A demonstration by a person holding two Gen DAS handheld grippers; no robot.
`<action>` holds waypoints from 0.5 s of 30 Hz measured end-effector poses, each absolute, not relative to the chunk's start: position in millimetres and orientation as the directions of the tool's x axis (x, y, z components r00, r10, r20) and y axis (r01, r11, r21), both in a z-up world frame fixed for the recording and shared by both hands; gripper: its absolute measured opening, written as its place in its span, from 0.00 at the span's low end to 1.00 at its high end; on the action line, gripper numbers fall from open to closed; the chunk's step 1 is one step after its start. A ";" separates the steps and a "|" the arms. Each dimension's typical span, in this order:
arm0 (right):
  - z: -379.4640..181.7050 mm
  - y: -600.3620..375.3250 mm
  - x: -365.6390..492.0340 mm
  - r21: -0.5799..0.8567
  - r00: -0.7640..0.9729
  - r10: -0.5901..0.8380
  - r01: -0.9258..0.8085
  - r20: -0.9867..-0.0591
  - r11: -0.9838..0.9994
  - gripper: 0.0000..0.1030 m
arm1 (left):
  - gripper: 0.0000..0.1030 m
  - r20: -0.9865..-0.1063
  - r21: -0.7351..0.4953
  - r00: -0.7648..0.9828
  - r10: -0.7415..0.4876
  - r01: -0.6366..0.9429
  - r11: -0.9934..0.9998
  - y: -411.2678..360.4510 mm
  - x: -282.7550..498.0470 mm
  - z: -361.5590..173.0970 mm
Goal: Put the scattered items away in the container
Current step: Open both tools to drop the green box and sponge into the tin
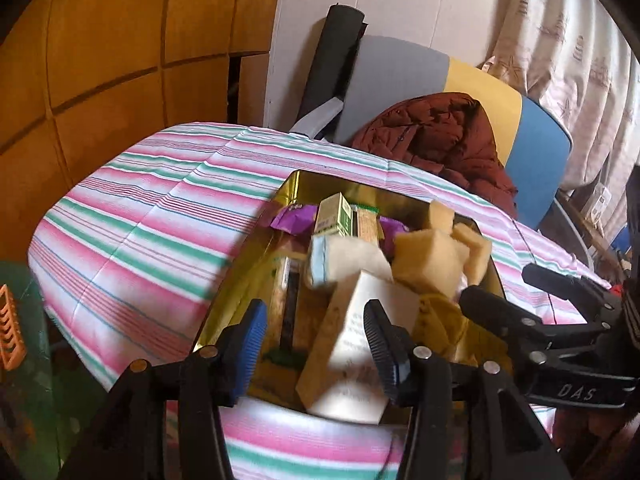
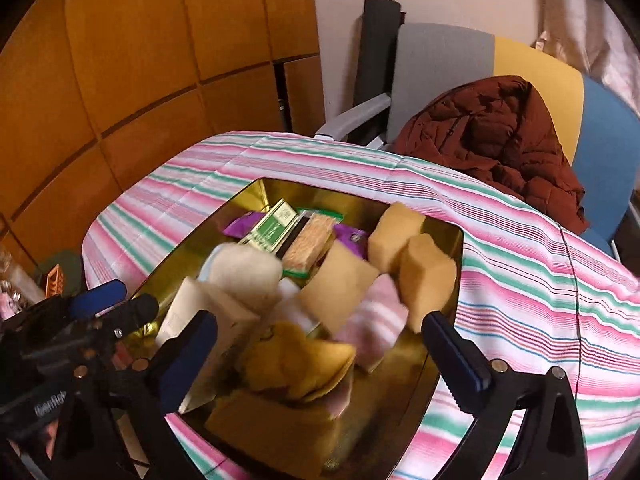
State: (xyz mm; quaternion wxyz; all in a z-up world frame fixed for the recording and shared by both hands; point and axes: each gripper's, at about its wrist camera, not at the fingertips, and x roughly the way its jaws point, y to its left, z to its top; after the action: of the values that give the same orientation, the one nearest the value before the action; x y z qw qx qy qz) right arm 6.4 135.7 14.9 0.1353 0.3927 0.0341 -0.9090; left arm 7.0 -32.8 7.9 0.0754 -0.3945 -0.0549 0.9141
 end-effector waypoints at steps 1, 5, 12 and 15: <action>15.2 133.3 10.3 0.035 -0.656 -0.215 0.276 -0.724 -0.960 1.00 | 0.49 -0.713 -0.155 -0.679 0.176 -0.092 -0.984 -32.0 10.4 8.5; 14.6 133.2 18.1 0.018 -0.661 -0.187 0.254 -0.727 -0.967 1.00 | 0.49 -0.706 -0.157 -0.687 0.171 -0.083 -0.984 -32.4 19.8 11.8; 10.2 145.8 24.9 0.009 -0.659 -0.138 0.195 -0.739 -0.981 1.00 | 0.50 -0.691 -0.107 -0.714 0.109 -0.048 -0.993 -27.2 31.6 13.3; 11.6 150.9 27.1 0.019 -0.667 -0.137 0.181 -0.732 -0.983 1.00 | 0.49 -0.672 -0.031 -0.739 0.049 -0.038 -0.999 -19.7 38.1 16.8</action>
State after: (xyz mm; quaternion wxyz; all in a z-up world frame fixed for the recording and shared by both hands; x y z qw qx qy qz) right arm 27.1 150.9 11.6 0.0871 0.3985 0.0274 -0.9126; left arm 38.1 -19.7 16.8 0.0232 -0.3604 -0.0078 0.9325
